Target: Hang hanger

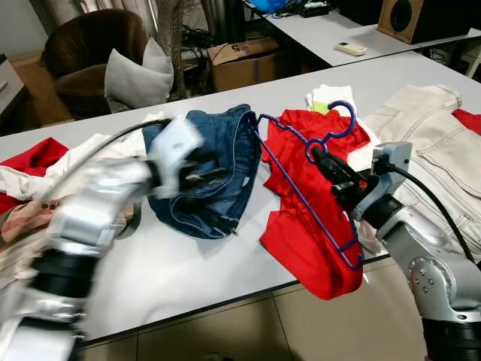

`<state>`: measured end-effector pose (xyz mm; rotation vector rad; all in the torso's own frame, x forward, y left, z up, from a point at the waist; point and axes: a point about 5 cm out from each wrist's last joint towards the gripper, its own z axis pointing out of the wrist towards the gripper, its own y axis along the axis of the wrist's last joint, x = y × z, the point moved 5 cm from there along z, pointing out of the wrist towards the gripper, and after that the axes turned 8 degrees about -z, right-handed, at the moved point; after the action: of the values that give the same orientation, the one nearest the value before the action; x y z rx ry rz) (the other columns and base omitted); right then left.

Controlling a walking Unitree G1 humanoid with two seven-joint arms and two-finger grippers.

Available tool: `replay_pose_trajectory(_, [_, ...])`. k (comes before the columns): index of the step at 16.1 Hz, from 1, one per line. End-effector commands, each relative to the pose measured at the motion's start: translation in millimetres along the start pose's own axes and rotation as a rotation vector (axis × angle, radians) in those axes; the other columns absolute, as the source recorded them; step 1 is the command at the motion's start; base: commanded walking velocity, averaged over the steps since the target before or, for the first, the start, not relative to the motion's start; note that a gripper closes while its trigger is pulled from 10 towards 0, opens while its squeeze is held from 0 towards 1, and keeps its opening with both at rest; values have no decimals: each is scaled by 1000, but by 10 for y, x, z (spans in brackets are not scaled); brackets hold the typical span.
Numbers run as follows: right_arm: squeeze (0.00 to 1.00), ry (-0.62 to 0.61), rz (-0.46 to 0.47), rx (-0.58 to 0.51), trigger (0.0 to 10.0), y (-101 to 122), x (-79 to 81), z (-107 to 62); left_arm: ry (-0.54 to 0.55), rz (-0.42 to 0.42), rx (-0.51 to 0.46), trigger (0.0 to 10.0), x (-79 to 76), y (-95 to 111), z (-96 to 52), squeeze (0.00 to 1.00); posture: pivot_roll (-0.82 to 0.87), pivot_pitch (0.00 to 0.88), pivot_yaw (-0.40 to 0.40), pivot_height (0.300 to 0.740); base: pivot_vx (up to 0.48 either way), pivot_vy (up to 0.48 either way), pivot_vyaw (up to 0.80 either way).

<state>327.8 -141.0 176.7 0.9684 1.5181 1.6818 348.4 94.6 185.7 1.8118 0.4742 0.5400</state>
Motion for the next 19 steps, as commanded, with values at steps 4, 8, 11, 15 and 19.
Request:
replay_pose_trajectory(4, [0,21,-4,-35,10000,99,74,14,168,151,100,10000,1,-315,352,1000,-180,0,172,719,0,0,0])
replay_pose_trajectory(8, [0,24,-6,-38,10000,105,92,5,365,166,131,10000,145,-390,409,1000,-188,0,175,719,0,0,0])
replay_pose_trajectory(11, [0,29,-7,-43,10000,118,112,13,510,415,81,10000,241,-325,382,1000,-193,0,179,719,0,0,0])
replay_pose_trajectory(15, [0,33,-5,-44,10000,116,131,24,470,305,119,10000,155,-551,436,1000,-190,0,179,719,0,0,0])
replay_pose_trajectory(19, [0,33,-6,-43,10000,123,136,21,268,188,238,10000,-110,-933,522,0,-195,0,179,719,0,0,0])
